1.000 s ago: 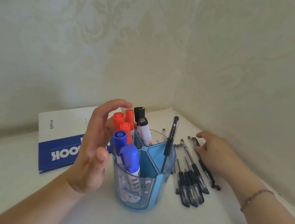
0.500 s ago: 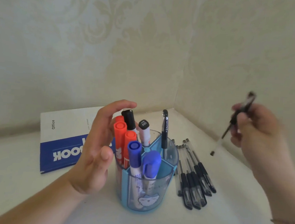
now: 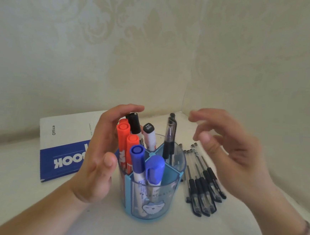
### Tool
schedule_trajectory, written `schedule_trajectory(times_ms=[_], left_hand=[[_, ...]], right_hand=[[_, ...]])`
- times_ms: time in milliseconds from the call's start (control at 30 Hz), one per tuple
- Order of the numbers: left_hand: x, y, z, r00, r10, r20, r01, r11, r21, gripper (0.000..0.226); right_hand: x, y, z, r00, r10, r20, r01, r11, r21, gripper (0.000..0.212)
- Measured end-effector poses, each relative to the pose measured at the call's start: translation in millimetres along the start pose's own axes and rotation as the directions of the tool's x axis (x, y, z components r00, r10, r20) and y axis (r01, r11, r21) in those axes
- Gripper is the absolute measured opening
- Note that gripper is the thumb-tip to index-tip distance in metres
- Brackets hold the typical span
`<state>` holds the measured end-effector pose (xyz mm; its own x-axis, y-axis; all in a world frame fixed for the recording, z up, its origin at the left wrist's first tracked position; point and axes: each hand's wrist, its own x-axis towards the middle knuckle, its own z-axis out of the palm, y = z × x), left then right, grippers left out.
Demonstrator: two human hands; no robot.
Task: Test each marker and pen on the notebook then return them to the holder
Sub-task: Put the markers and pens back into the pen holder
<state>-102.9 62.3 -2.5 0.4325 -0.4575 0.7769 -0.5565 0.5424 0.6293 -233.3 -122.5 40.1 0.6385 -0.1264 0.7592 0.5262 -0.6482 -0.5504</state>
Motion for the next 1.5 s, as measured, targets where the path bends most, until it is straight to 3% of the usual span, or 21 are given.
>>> schedule_trajectory(times_ms=[67,100,167,233,300,433,500,567,600,633,700,733,833,900,967,1100,1200,1300,1367,1433,1500], left_hand=[[0,-1,-1,0.999,-0.032,-0.019,0.032,0.999,0.002,0.085],[0,-2,-1,0.999,-0.043,-0.022,0.043,0.999,0.002,0.088],[0,-2,-1,0.998,-0.052,-0.02,0.052,0.999,0.017,0.09],[1,-3,-1,0.999,-0.038,-0.018,0.038,0.999,0.019,0.085],[2,-2,1,1.0,-0.005,0.011,0.005,1.0,-0.013,0.08],[4,1,2,0.999,0.004,0.051,-0.002,1.0,-0.03,0.086],[4,1,2,0.998,-0.026,0.065,0.03,0.998,-0.058,0.094],[4,2,3,0.997,-0.039,0.072,0.043,0.998,-0.055,0.096],[4,3,2,0.997,-0.039,0.072,0.043,0.998,-0.052,0.095],[4,3,1,0.997,-0.035,0.072,0.039,0.998,-0.052,0.095],[3,2,0,0.998,-0.042,0.057,0.045,0.997,-0.059,0.095],[3,1,-1,0.998,-0.05,0.042,0.052,0.997,-0.059,0.094],[0,0,-1,0.999,-0.037,0.026,0.038,0.999,-0.038,0.087],[1,1,-1,0.999,-0.039,0.024,0.04,0.999,-0.032,0.086],[2,1,-2,0.999,-0.014,0.038,0.014,1.0,-0.003,0.083],[2,-1,-3,0.999,-0.01,0.032,0.009,1.0,0.017,0.086],[1,-1,-3,0.999,-0.01,0.031,0.009,1.0,0.024,0.085],[2,0,-2,1.0,-0.015,0.027,0.014,0.999,0.035,0.086],[2,0,-1,0.999,-0.021,0.042,0.02,1.0,0.02,0.086],[2,0,-1,0.999,-0.036,0.031,0.036,0.999,0.014,0.088],[2,0,-2,0.999,-0.043,0.011,0.043,0.999,0.016,0.086]], right_hand=[[2,15,-10,0.981,0.166,-0.096,-0.166,0.986,0.009,0.027],[2,26,-15,0.956,0.26,-0.135,-0.274,0.956,-0.101,0.026],[-3,50,-23,0.869,0.487,-0.09,-0.463,0.733,-0.498,0.02],[-10,65,-24,0.726,0.688,-0.006,-0.491,0.513,-0.705,0.022],[-11,65,-24,0.623,0.781,0.043,-0.511,0.448,-0.734,0.026],[-9,55,-29,0.563,0.822,0.08,-0.421,0.369,-0.829,0.043],[-7,56,-31,0.623,0.781,0.053,-0.429,0.397,-0.811,0.035],[-2,60,-37,0.76,0.636,-0.131,-0.534,0.497,-0.684,0.024],[2,57,-43,0.76,0.597,-0.257,-0.634,0.596,-0.493,0.026],[7,49,-48,0.711,0.627,-0.319,-0.693,0.703,-0.162,0.029],[12,31,-53,0.646,0.737,-0.198,-0.605,0.653,0.456,0.028],[12,27,-52,0.646,0.75,-0.144,-0.596,0.613,0.518,0.026],[5,27,-31,0.689,0.712,-0.139,-0.705,0.702,0.101,0.012],[3,26,-20,0.748,0.644,-0.159,-0.659,0.749,-0.067,0.018],[3,13,-15,0.815,0.566,-0.126,-0.571,0.821,-0.004,0.023],[6,-10,-8,0.912,0.371,-0.172,-0.3,0.892,0.338,0.033],[5,-19,-1,0.947,0.229,-0.225,-0.144,0.929,0.34,0.071],[2,-19,2,0.976,0.125,-0.179,-0.067,0.952,0.299,0.082],[-2,-15,3,0.988,0.11,-0.113,-0.08,0.967,0.242,0.072],[-3,-14,2,1.0,0.022,-0.01,-0.022,1.0,-0.004,0.041],[-2,-10,-2,1.0,0.018,-0.004,-0.018,0.995,-0.097,0.028]])
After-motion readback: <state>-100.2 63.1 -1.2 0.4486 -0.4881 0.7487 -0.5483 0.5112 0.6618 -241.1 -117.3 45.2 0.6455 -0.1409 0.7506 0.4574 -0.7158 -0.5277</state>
